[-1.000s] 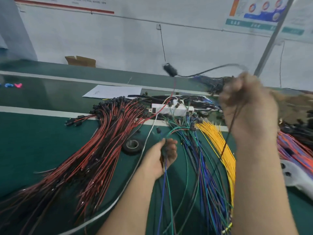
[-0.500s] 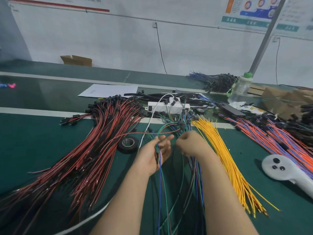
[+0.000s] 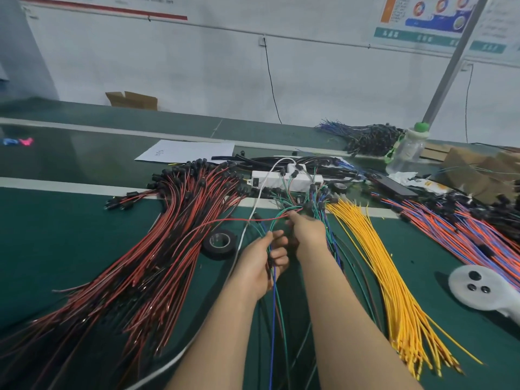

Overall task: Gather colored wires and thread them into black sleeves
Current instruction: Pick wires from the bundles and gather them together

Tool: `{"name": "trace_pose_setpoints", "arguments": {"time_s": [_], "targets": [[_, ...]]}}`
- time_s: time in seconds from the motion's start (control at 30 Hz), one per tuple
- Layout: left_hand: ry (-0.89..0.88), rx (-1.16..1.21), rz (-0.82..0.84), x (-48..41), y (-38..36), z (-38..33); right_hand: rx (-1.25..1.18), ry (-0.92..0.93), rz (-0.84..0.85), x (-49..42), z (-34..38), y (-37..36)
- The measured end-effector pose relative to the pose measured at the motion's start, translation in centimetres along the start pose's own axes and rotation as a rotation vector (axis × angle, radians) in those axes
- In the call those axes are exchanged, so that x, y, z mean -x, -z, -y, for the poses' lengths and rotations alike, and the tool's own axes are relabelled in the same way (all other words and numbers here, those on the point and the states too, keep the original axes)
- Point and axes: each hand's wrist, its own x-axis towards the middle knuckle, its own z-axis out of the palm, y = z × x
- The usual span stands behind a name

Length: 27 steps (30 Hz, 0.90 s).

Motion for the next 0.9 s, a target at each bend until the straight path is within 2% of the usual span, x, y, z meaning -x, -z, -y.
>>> {"name": "trace_pose_setpoints", "arguments": {"time_s": [0.07, 0.13, 0.17, 0.23, 0.27, 0.33, 0.37, 0.43, 0.5, 0.63, 0.7, 0.77, 0.9], "targets": [[0.014, 0.007, 0.011, 0.0, 0.0, -0.2, -0.046, 0.110, -0.059, 0.6, 1.5, 0.5], [0.025, 0.017, 0.013, -0.1, 0.1, -0.3, -0.293, 0.168, -0.022, 1.7, 4.4, 1.5], [0.029, 0.019, 0.012, -0.2, 0.1, -0.3, -0.544, 0.162, 0.062, 2.3, 6.0, 2.3], [0.032, 0.013, 0.002, -0.3, 0.1, -0.3, -1.078, 0.144, 0.338, 3.9, 9.4, 4.3], [0.028, 0.009, -0.002, -0.3, 0.2, -0.3, -1.267, 0.132, 0.474, 4.8, 10.9, 5.4], [0.019, 0.008, -0.005, -0.4, 0.2, -0.2, -1.437, 0.098, 0.690, 6.3, 13.5, 7.7], [0.015, 0.006, 0.000, -0.4, 0.1, -0.2, -1.448, 0.052, 0.757, 6.9, 14.6, 8.7], [0.012, -0.009, 0.012, -0.3, 0.1, -0.1, -1.294, -0.010, 0.766, 8.0, 16.0, 9.8], [0.008, -0.031, 0.017, -0.1, 0.1, -0.1, -1.041, -0.032, 0.692, 7.9, 15.6, 9.0], [-0.006, -0.115, 0.066, 0.7, -0.5, 0.2, -0.375, -0.036, 0.335, 6.2, 8.6, 3.8], [-0.009, -0.249, 0.073, 1.2, -0.9, 0.5, -0.007, 0.050, 0.174, 5.2, 4.4, 1.7], [-0.024, -0.434, 0.049, 1.6, -1.2, 0.8, 0.296, 0.215, 0.084, 4.4, 1.6, 0.7], [-0.073, -0.739, -0.004, 2.0, -1.5, 1.0, 0.676, 0.429, 0.147, 4.4, 1.7, 1.1]]}}
